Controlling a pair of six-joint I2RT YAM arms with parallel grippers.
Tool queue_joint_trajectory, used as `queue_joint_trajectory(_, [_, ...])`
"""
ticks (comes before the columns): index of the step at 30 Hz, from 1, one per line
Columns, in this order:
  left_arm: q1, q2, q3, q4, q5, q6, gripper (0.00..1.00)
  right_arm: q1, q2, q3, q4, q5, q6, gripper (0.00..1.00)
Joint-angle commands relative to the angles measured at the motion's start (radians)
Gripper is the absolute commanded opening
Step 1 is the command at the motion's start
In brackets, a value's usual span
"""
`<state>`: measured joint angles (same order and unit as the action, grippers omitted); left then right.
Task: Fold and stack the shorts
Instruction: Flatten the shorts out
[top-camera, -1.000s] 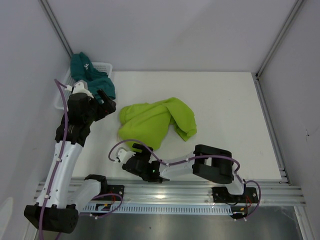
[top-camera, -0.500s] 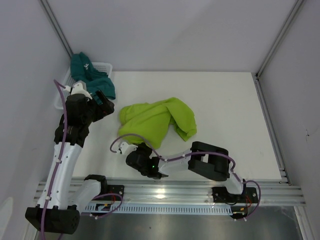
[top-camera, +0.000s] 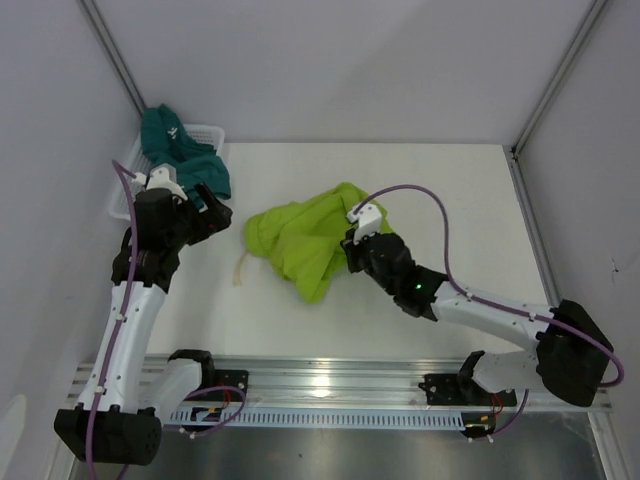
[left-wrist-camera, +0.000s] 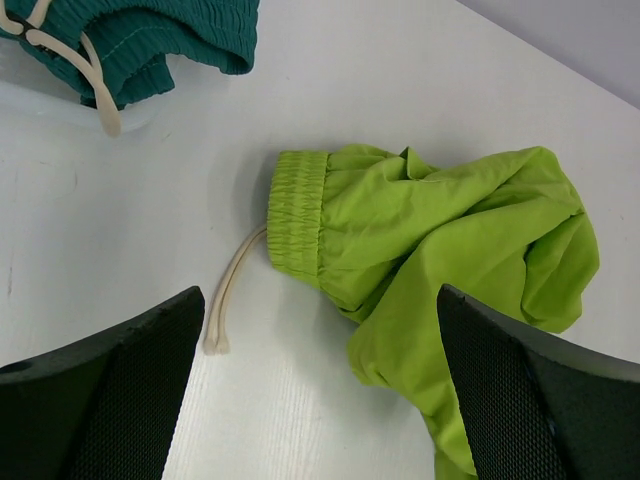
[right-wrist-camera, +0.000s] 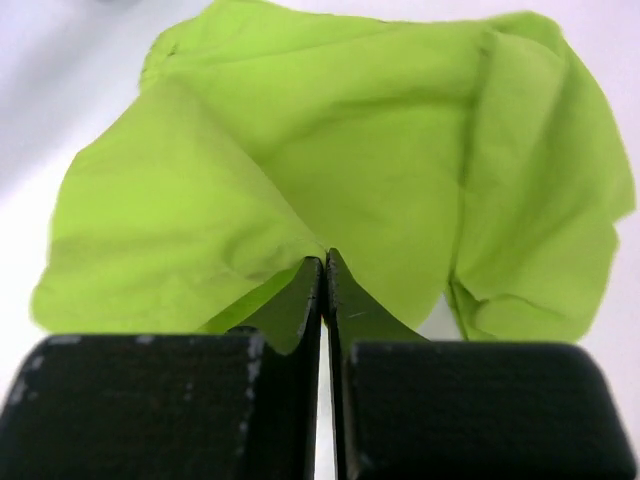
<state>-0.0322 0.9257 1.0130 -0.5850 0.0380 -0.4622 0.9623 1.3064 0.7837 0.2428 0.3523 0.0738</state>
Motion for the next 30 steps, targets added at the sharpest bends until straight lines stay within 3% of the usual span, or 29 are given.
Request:
queue_joint_trajectory(1, [0.011, 0.004, -0.027, 0.054, 0.045, -0.012, 0.99, -0.149, -0.056, -0.089, -0.05, -0.359, 0.168, 0.0])
queue_joint_trajectory(6, [0.011, 0.002, -0.073, 0.096, 0.098, -0.03, 0.99, -0.403, -0.027, -0.11, -0.037, -0.558, 0.321, 0.0])
queue_joint_trajectory(13, [0.008, -0.014, -0.16, 0.154, 0.123, -0.064, 0.99, -0.677, -0.001, -0.212, 0.107, -0.65, 0.546, 0.0])
queue_joint_trajectory(19, [-0.041, -0.001, -0.24, 0.221, 0.051, -0.127, 0.99, -0.77, -0.022, -0.21, 0.154, -0.654, 0.623, 0.0])
queue_joint_trajectory(25, [-0.135, 0.031, -0.396, 0.451, 0.037, -0.248, 0.99, -0.778, 0.039, -0.037, 0.043, -0.622, 0.595, 0.0])
queue_joint_trajectory(30, [-0.178, 0.07, -0.467, 0.559, 0.027, -0.234, 0.99, -0.797, 0.123, 0.089, -0.006, -0.576, 0.567, 0.0])
